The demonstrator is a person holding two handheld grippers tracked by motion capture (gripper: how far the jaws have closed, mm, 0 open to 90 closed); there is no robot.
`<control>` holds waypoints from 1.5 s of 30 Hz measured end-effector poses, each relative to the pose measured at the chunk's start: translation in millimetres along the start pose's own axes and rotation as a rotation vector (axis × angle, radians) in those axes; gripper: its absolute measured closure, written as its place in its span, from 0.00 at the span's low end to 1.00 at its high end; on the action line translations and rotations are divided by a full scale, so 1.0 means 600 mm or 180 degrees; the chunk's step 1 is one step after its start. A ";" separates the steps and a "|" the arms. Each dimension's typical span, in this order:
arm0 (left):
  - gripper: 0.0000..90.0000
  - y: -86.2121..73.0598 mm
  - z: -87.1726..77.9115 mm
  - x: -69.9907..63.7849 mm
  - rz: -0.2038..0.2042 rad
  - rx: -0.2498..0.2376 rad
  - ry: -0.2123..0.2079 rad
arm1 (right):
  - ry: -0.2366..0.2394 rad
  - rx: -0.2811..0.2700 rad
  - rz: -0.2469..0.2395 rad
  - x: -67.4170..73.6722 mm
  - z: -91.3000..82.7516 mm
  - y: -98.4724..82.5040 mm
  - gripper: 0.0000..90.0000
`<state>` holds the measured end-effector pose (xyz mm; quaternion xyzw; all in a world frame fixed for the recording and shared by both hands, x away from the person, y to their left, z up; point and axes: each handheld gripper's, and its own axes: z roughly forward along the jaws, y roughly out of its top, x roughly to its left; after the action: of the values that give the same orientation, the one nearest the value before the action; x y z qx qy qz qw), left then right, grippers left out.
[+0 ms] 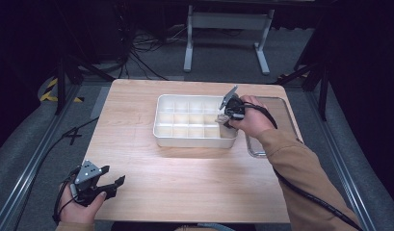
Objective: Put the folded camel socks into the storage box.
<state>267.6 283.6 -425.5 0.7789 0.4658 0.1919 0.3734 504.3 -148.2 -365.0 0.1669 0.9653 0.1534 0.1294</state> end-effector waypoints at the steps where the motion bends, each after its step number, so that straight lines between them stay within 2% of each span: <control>1: 0.36 0.001 0.001 -0.001 -0.0006 0.0009 0.0005 | -0.0017 0.0005 0.0014 0.001 0.003 -0.001 0.79; 11: 0.36 0.002 0.003 0.000 -0.0005 0.0003 -0.0016 | 0.0068 0.0114 0.0015 0.010 0.026 -0.003 0.79; 12: 0.36 0.002 0.003 0.001 0.0005 0.0012 -0.0017 | 0.0093 0.0138 0.0076 0.011 0.027 -0.003 0.79; 16: 0.36 0.002 0.004 0.001 0.0021 0.0043 -0.0016 | 0.0120 0.0216 0.0092 0.012 0.032 -0.003 0.79; 22: 0.36 0.002 0.008 0.000 0.0012 0.0033 -0.0039 | 0.0187 0.0299 0.0247 0.015 0.043 -0.006 0.78; 34: 0.36 0.004 0.009 0.000 0.0030 0.0040 -0.0041 | 0.0273 0.0478 0.0410 0.014 0.063 -0.011 0.78; 39: 0.36 0.004 0.009 -0.001 0.0026 0.0038 -0.0041 | 0.0297 0.0529 0.0436 0.011 0.071 -0.012 0.78; 42: 0.36 0.004 0.009 0.000 0.0032 0.0037 -0.0044 | 0.0341 0.0499 0.0519 0.010 0.073 -0.013 0.78; 45: 0.36 0.004 0.008 0.000 0.0021 0.0038 -0.0046 | 0.0343 0.0508 0.0519 0.008 0.069 -0.014 0.74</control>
<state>272.2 281.0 -427.1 0.7840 0.4617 0.1847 0.3716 510.0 -143.5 -406.8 0.2462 0.9632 0.0948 0.0507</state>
